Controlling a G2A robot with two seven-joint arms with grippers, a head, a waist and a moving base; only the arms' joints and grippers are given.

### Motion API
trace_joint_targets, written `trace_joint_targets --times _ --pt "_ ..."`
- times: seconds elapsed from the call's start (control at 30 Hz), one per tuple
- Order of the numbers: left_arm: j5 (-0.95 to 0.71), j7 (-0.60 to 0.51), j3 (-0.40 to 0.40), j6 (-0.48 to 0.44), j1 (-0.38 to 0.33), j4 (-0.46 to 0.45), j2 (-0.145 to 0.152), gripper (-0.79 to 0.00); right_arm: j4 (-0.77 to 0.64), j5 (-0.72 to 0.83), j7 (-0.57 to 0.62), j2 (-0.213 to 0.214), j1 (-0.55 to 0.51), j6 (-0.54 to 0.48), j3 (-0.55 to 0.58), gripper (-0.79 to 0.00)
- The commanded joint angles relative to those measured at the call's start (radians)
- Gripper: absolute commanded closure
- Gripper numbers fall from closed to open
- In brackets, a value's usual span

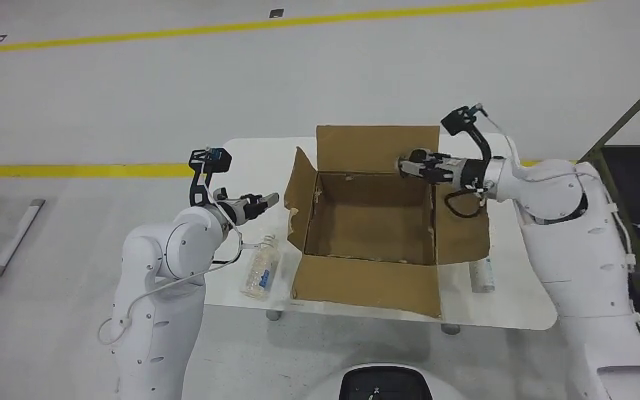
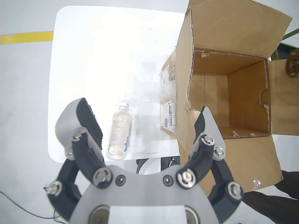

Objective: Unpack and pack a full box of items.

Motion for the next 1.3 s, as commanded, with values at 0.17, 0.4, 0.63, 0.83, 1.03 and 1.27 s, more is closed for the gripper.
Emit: trace_joint_targets --times 0.17,0.4,0.63,0.83,1.03,1.27 --pt "0.000 0.000 0.000 0.000 0.000 0.000 0.000 -0.785 -0.307 -0.204 0.005 0.040 -0.173 0.150 0.175 0.000" --pt "0.000 0.000 0.000 0.000 0.000 0.000 0.000 -0.785 -0.375 -0.315 0.088 0.062 -0.280 0.283 0.248 0.000" --pt "0.000 0.000 0.000 0.000 0.000 0.000 0.000 -0.785 -0.281 -0.416 0.231 0.076 -0.321 0.397 0.222 0.000" --pt "0.000 0.000 0.000 0.000 0.000 0.000 0.000 -0.785 -0.168 -0.480 0.301 0.088 -0.314 0.438 0.195 0.000" --pt "0.000 0.000 0.000 0.000 0.000 0.000 0.000 -0.785 -0.100 -0.506 0.329 0.097 -0.315 0.453 0.179 0.000" --pt "0.000 0.000 0.000 0.000 0.000 0.000 0.000 -0.785 -0.032 -0.532 0.293 0.105 -0.316 0.446 0.153 0.000"
